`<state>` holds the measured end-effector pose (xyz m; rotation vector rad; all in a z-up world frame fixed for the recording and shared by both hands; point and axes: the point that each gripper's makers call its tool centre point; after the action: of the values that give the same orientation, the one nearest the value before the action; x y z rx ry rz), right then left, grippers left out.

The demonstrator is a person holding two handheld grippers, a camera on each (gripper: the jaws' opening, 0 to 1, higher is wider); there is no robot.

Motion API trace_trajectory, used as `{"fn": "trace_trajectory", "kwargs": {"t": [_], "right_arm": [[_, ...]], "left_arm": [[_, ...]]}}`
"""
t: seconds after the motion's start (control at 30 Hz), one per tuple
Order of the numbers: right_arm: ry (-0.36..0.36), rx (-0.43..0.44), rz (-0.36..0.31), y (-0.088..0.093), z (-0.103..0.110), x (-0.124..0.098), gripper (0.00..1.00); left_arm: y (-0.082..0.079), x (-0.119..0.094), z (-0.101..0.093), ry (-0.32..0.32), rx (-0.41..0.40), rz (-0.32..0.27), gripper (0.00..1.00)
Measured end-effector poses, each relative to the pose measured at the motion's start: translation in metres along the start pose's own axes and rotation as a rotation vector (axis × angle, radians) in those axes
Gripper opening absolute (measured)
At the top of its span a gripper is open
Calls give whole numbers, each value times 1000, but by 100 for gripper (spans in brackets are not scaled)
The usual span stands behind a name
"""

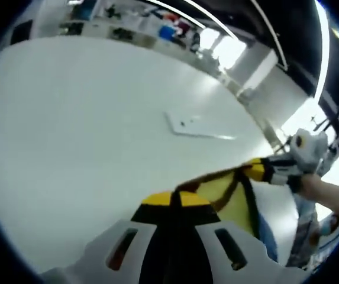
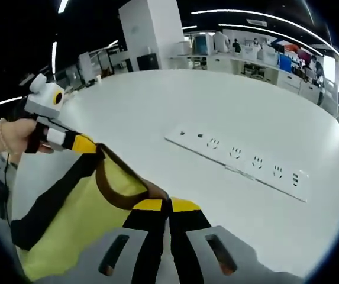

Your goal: Fold the garment on the visible template until the final outline fits inside the template.

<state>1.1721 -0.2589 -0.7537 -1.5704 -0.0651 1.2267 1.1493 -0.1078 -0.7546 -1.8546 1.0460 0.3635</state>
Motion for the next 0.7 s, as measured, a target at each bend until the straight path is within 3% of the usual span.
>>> {"fn": "trace_trajectory", "kwargs": {"t": [0.23, 0.57, 0.7], "right_arm": [[21, -36, 27, 3, -7, 11, 2], [51, -79, 37, 0, -15, 19, 3], [42, -52, 32, 1, -16, 20, 3]], "left_arm": [[-2, 13, 4, -47, 101, 37, 0], [-4, 25, 11, -95, 161, 78, 0], [-3, 25, 10, -107, 193, 83, 0]]}}
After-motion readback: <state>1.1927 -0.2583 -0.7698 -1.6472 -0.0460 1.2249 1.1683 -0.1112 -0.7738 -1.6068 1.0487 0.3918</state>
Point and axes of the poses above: the point that each gripper's makers call its tool centre point, and the gripper's own axes: x roughly forward along the fingers, z roughly to its left, y roughly out of its underside
